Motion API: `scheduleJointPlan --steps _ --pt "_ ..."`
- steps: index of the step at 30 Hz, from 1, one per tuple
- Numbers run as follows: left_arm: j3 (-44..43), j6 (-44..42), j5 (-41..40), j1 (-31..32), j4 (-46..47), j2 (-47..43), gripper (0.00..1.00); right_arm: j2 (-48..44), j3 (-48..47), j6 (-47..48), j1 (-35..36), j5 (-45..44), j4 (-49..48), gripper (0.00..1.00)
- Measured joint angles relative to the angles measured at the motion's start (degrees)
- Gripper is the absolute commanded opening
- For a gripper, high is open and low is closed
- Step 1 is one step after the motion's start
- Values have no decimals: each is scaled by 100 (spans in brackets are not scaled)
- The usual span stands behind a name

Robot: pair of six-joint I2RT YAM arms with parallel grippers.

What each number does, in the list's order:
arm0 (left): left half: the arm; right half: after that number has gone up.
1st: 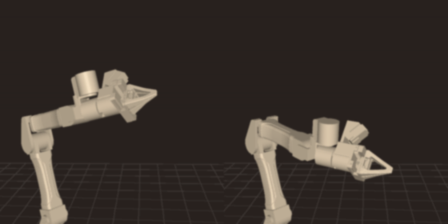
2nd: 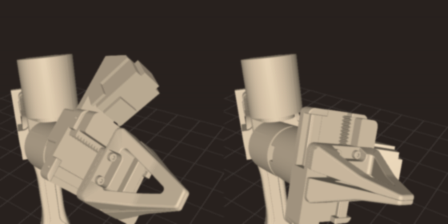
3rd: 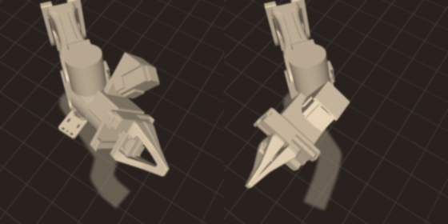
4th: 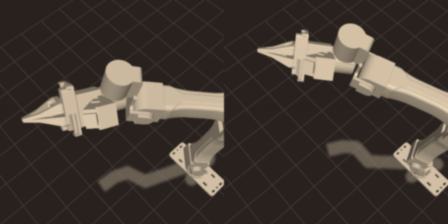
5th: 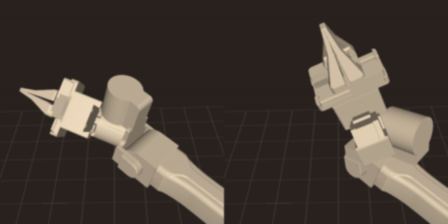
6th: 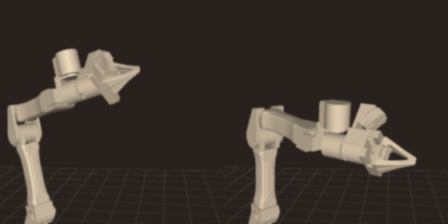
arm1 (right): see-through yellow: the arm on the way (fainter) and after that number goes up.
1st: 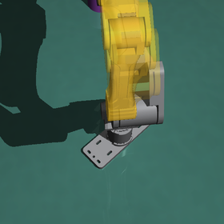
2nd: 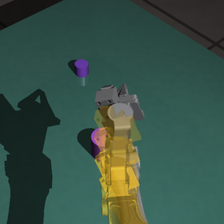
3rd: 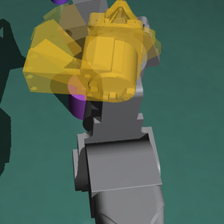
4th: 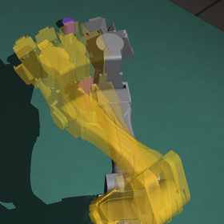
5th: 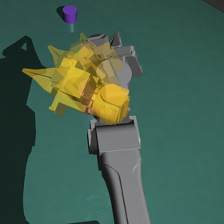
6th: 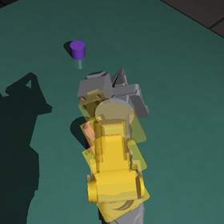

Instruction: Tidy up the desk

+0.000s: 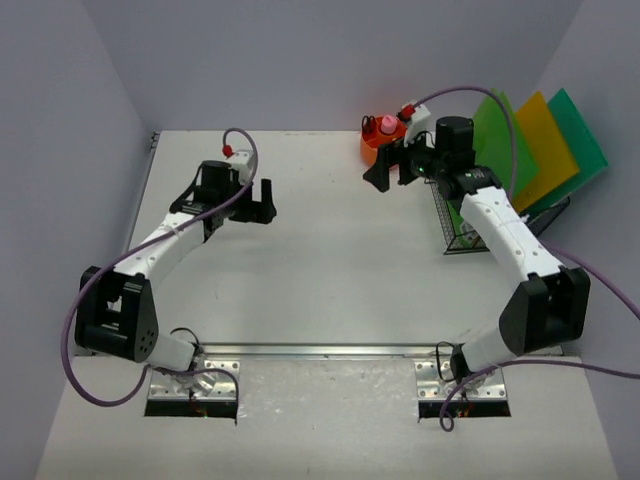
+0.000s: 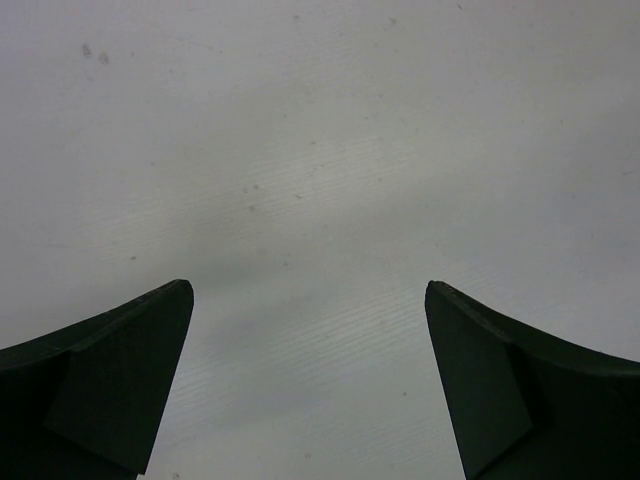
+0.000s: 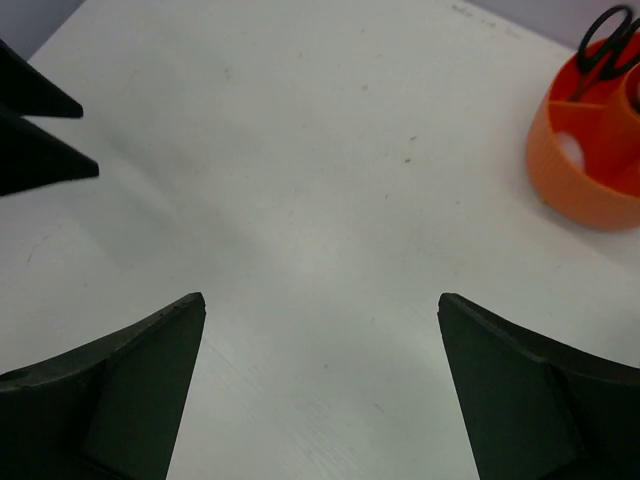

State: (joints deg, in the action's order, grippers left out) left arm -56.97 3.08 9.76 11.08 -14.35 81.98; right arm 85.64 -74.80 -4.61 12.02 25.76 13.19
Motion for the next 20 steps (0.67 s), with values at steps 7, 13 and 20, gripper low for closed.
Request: scheduleJointPlan --steps 7,13,20 --pt "-150 279 921 -1219 -440 202 100 738 619 -682 341 -108 -234 99" --pt "53 7 854 -1129 -507 -78 100 756 1747 -925 676 -194 -721 99" --pt "333 -286 480 -1127 -582 -522 100 602 2045 -908 847 -179 -944 99"
